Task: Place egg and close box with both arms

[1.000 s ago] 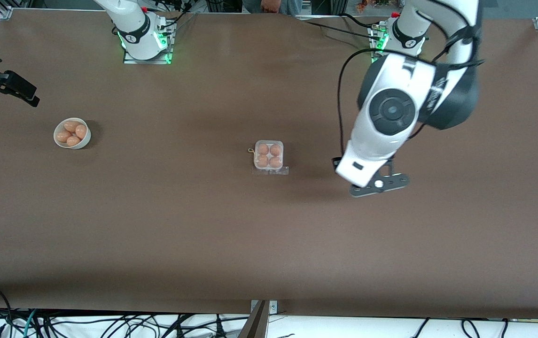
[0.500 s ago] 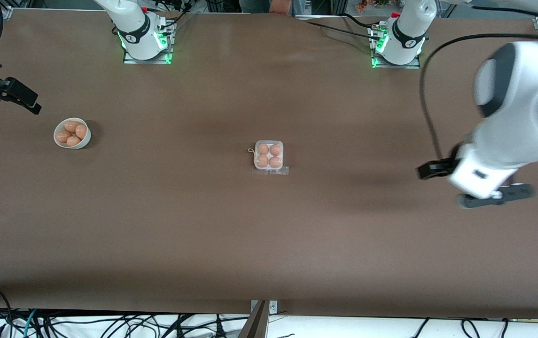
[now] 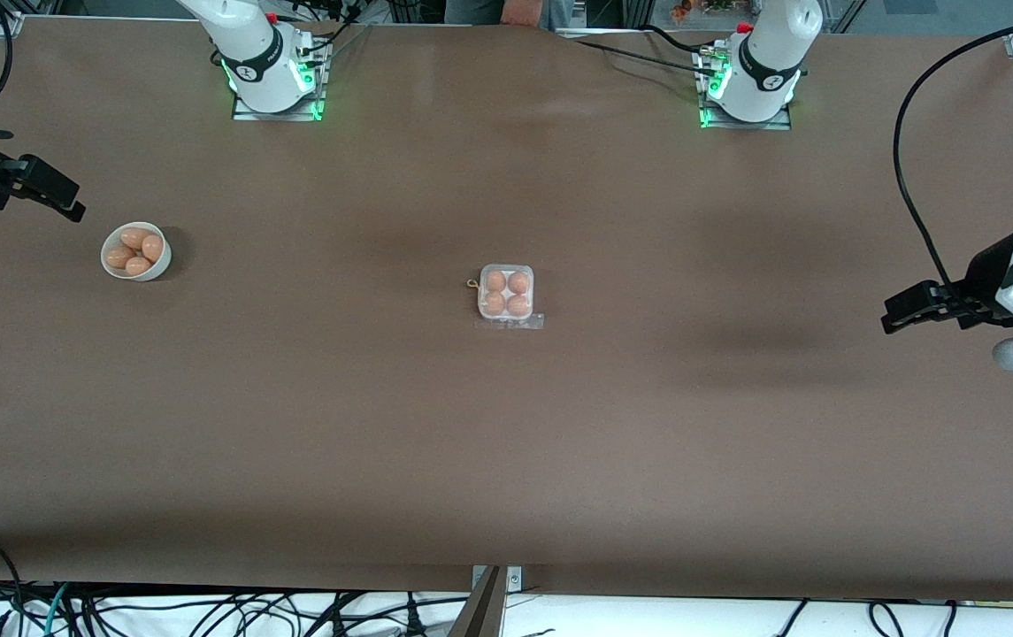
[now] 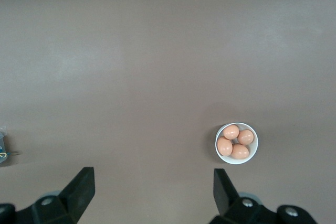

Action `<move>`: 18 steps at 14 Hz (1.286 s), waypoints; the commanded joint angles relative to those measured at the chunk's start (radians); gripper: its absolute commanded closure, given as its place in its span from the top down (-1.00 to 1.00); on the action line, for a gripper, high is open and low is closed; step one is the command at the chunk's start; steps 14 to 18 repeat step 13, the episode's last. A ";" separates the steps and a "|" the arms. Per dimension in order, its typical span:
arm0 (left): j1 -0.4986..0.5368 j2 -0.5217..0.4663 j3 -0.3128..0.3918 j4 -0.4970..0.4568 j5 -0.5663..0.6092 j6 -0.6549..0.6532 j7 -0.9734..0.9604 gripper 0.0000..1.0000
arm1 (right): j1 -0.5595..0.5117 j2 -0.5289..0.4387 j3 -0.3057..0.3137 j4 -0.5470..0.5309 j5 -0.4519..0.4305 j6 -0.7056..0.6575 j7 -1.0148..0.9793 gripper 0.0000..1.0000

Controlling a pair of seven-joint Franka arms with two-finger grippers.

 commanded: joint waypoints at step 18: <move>0.157 -0.161 -0.215 -0.233 0.127 0.028 -0.065 0.99 | -0.005 0.007 0.005 0.022 0.020 -0.009 -0.011 1.00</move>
